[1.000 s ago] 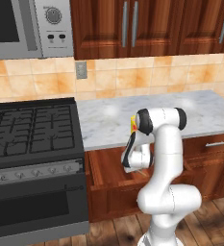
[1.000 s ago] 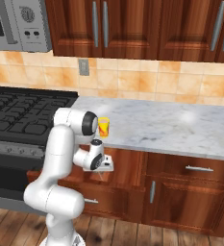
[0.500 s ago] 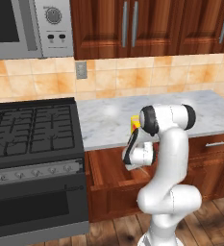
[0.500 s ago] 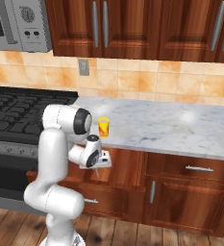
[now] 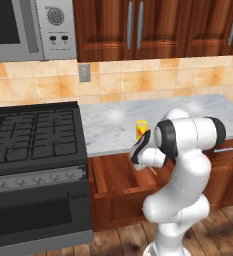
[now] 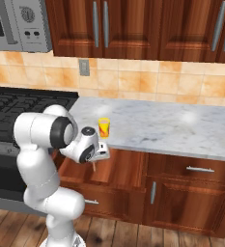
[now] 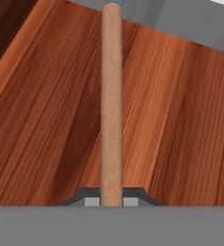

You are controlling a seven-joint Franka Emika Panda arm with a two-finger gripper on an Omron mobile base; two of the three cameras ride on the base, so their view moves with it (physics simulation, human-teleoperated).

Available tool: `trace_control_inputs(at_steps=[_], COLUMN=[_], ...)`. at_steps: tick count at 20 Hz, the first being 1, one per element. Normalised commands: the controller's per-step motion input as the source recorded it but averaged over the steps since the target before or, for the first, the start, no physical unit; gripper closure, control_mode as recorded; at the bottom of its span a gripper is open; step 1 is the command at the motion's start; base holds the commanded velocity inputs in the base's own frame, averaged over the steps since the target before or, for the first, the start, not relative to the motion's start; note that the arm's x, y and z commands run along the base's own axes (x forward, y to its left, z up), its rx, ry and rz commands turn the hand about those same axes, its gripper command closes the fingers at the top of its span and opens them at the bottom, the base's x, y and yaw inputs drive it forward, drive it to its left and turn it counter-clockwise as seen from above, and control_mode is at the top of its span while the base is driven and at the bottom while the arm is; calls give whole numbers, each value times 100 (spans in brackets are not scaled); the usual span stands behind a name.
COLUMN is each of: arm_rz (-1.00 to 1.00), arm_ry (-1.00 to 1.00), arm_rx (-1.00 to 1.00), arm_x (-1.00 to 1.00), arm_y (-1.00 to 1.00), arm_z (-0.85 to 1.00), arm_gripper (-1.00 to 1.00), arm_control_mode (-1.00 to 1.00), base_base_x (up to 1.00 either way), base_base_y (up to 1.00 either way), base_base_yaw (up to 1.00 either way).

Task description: Pick up the straw from the right drawer and put it inside the smoothie cup.

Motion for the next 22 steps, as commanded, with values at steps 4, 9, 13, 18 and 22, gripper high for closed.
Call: trace_control_inputs(at_steps=[4, 9, 13, 18, 22], arm_rz=[6, 9, 11, 8, 6], arm_ry=[-12, -8, -5, -1, 0], arm_rx=[0, 1, 8, 17, 21], arm_x=[-3, 2, 6, 26, 38], arm_y=[0, 0, 0, 0, -1], arm_z=[100, 90, 78, 81, 43], arm_gripper=[100, 100, 100, 100, 100], arm_control_mode=[-100, -100, -100, -100, -100], base_base_x=[0, 0, 0, 0, 0], base_base_y=[0, 0, 0, 0, 0], base_base_yaw=[0, 0, 0, 0, 0])
